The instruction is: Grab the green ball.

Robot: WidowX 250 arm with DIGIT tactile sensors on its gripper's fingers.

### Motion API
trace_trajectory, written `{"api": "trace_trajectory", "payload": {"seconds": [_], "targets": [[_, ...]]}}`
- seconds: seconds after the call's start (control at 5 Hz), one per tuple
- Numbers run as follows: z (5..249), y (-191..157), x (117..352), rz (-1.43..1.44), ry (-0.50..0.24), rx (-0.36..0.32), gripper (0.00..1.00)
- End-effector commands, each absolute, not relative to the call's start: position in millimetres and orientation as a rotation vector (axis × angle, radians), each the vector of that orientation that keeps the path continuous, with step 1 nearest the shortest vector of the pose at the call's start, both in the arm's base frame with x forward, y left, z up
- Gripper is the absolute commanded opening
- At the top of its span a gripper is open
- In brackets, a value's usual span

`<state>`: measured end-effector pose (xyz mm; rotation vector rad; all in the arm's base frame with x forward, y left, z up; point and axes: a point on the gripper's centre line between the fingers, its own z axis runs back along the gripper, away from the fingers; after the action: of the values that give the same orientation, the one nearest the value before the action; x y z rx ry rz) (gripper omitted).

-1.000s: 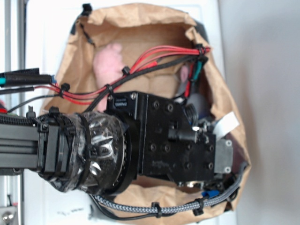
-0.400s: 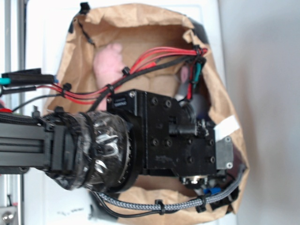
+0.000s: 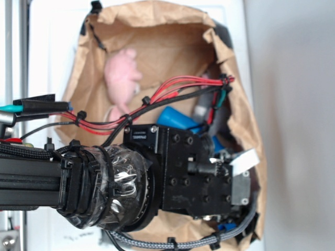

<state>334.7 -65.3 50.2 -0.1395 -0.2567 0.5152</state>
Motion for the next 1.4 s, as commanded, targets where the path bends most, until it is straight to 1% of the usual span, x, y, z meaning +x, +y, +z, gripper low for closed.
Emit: {"api": "trace_trajectory", "payload": {"seconds": [0.0,0.2,0.4,0.6,0.8,1.0,1.2], "targets": [[86.6,-60.3,331.1,0.508,-0.329,-0.155,0.0],[130.7,-33.1,319.2,0.552,-0.367,-0.11,0.0],[169.0,-2.6,300.3,0.572,-0.356,-0.105,0.0],[202.7,6.9,288.5,0.546,-0.327,-0.046,0.0],[229.3,8.2,283.9,0.531,-0.321,0.086,0.0],[241.1,27.4,277.2,0.535,-0.314,0.206,0.0],[238.3,40.1,271.4,0.546,-0.33,0.235,0.0]]}}
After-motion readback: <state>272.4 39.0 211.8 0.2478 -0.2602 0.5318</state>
